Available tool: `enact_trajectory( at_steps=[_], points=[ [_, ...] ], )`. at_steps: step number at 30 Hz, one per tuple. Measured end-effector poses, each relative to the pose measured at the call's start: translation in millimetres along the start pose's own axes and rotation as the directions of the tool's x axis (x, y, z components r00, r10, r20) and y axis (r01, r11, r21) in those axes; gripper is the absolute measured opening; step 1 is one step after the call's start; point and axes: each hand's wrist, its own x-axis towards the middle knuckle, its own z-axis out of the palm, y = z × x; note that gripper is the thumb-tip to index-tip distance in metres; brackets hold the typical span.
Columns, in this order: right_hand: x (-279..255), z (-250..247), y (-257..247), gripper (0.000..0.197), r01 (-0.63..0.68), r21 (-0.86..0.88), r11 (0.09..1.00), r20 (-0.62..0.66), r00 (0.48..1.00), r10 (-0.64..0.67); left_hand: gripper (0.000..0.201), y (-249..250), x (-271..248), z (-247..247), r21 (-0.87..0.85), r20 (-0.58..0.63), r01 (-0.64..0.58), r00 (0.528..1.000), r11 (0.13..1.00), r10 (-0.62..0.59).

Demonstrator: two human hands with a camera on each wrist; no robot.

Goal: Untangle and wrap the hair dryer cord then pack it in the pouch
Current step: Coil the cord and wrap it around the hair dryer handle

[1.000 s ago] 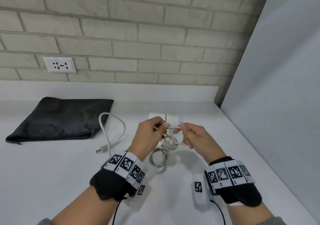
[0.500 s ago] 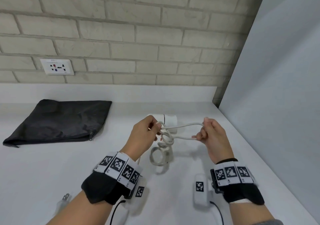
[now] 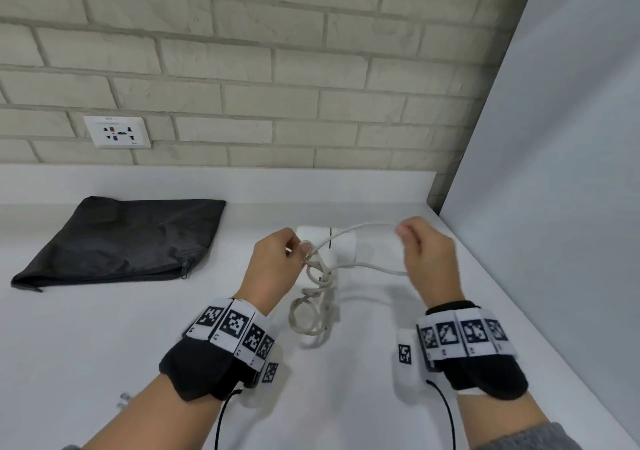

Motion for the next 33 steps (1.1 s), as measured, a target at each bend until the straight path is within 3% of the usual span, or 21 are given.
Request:
enact_trajectory(
  at_steps=[2, 4, 6, 8, 9, 11, 14, 15, 16, 18, 20, 22, 26, 28, 30, 33],
  points=[
    [6.7, -12.3, 13.2, 0.019, -0.304, 0.150, 0.941, -0.119, 0.939, 0.323, 0.019, -7.0, 0.6, -5.0, 0.032, -0.018, 0.034, 0.999, 0.999, -0.033],
    [11.3, -21.0, 27.8, 0.021, -0.546, 0.317, 0.776, -0.076, 0.801, 0.594, 0.019, -11.7, 0.7, -8.4, 0.041, -0.020, 0.041, 0.999, 0.998, -0.040],
    [10.9, -21.4, 45.8, 0.020, -0.676, 0.266, 0.687, 0.010, 0.715, 0.699, 0.020, -14.0, -0.1, -8.2, 0.025, -0.003, 0.043, 0.999, 0.999, -0.043],
    [5.6, -16.7, 54.6, 0.022, -0.720, 0.041, 0.693, 0.114, 0.692, 0.713, 0.021, -14.9, -1.8, -5.7, -0.018, 0.022, 0.044, 0.999, 0.999, -0.043],
    [2.6, -14.3, 53.7, 0.022, -0.696, -0.110, 0.709, 0.138, 0.696, 0.704, 0.021, -14.2, -3.3, -4.6, -0.033, 0.033, 0.045, 0.998, 0.998, -0.044],
    [-2.5, -11.3, 44.9, 0.035, -0.556, -0.340, 0.758, 0.127, 0.772, 0.623, 0.022, -12.4, -5.8, -3.2, -0.031, 0.047, 0.040, 0.998, 0.999, -0.039],
    [-7.0, -13.6, 5.9, 0.065, -0.255, -0.341, 0.905, 0.134, 0.939, 0.316, 0.023, -10.7, -7.1, -2.4, -0.033, 0.051, 0.031, 0.998, 0.999, -0.029],
    [-7.2, -12.1, -6.4, 0.068, -0.134, -0.308, 0.942, 0.193, 0.961, 0.200, 0.023, -10.2, -6.9, -1.7, -0.042, 0.054, 0.032, 0.998, 0.999, -0.030],
    [-8.2, -9.4, -20.2, 0.067, -0.019, -0.273, 0.962, 0.287, 0.953, 0.100, 0.023, -9.2, -6.9, -0.6, -0.056, 0.061, 0.034, 0.998, 0.998, -0.030],
    [-13.0, 3.7, -42.6, 0.057, 0.157, -0.191, 0.969, 0.502, 0.864, -0.041, 0.022, -6.1, -8.5, 2.7, -0.076, 0.087, 0.025, 0.996, 0.997, -0.018],
    [-18.7, 21.5, -55.0, 0.045, 0.199, -0.129, 0.971, 0.663, 0.746, -0.065, 0.020, -2.4, -11.6, 6.4, -0.075, 0.117, -0.009, 0.993, 0.997, 0.018],
    [-22.1, 36.5, -57.7, 0.037, 0.150, -0.153, 0.977, 0.712, 0.702, 0.003, 0.018, -0.4, -14.5, 8.1, -0.068, 0.135, -0.030, 0.990, 0.997, 0.039],
    [-17.0, 39.7, -48.8, 0.018, 0.127, -0.122, 0.984, 0.601, 0.799, -0.029, 0.017, -5.9, -15.5, 5.7, -0.039, 0.132, -0.015, 0.991, 0.999, 0.020],
    [-10.6, 30.0, -41.3, 0.016, 0.109, -0.032, 0.993, 0.438, 0.895, -0.084, 0.020, -12.1, -14.6, 3.4, 0.003, 0.105, 0.013, 0.994, 1.000, -0.013],
    [-1.7, 13.1, -34.8, 0.013, 0.023, 0.138, 0.990, 0.194, 0.980, -0.049, 0.022, -17.1, -13.8, 0.4, 0.018, 0.084, 0.048, 0.995, 0.999, -0.050],
    [9.2, -12.8, -24.1, 0.013, -0.116, 0.314, 0.942, -0.044, 0.990, 0.136, 0.026, -19.8, -13.1, -2.6, 0.012, 0.044, 0.071, 0.996, 0.997, -0.072]
  ],
)
